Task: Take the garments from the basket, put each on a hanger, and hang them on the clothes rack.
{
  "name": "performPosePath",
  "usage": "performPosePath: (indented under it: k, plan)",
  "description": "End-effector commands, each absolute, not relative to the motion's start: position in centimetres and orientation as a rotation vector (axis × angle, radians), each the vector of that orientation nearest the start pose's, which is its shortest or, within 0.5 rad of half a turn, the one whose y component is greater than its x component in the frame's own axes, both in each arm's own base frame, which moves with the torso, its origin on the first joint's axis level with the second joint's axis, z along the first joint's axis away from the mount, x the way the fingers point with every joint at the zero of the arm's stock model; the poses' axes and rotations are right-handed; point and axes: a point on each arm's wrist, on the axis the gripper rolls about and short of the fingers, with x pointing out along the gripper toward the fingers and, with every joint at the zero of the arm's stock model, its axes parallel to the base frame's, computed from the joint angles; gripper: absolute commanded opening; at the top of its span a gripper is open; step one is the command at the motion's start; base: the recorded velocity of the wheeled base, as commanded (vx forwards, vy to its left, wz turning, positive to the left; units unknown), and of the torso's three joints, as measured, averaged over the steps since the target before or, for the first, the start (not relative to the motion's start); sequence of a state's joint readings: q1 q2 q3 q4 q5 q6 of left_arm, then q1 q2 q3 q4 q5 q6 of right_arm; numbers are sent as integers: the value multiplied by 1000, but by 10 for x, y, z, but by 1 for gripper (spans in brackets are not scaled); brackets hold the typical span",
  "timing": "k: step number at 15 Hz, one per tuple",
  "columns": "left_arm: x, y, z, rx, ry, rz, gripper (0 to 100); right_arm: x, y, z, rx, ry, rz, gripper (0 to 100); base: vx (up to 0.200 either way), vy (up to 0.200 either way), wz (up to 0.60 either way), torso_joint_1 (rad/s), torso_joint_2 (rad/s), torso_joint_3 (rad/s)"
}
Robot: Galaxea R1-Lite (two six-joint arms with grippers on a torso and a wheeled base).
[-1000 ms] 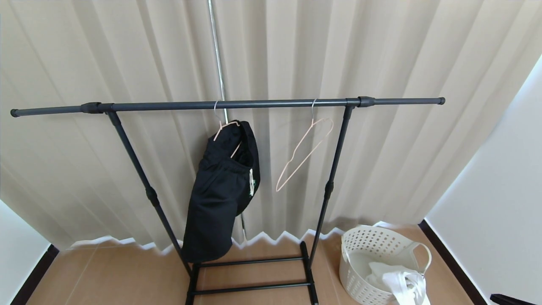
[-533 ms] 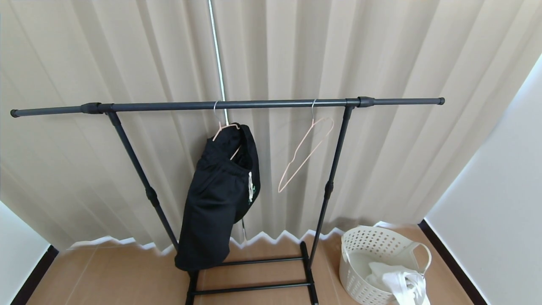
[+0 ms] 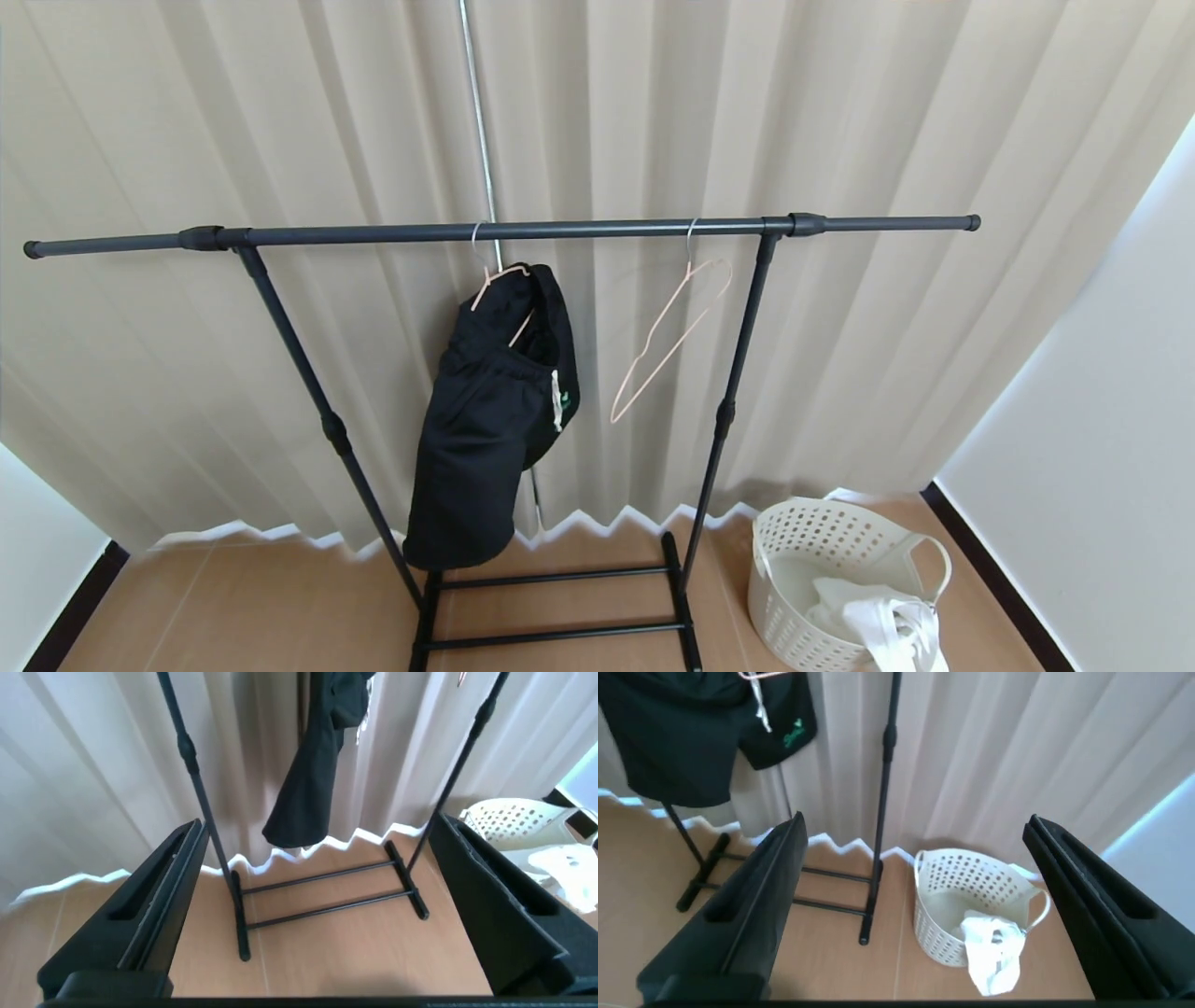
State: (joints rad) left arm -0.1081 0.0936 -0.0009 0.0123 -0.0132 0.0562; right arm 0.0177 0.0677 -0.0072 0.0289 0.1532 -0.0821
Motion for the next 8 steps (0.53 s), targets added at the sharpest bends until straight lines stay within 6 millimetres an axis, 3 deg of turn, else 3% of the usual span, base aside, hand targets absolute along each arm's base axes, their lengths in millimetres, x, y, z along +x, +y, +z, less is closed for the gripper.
performPosePath:
  k: [1,4,8]
  plan:
    - [-15,1,77,59,109,-107,100,-23,3,75,-87,18,151,100,0,0,0,0,0,0]
    - [-16,-1,77,81,101,-15,100,-23,3,75,-90,17,141,100,0,0,0,0,0,0]
    - [-23,-1,75,18,0,-20,100,-24,4,75,-91,16,184,100,0,0,0,0,0,0]
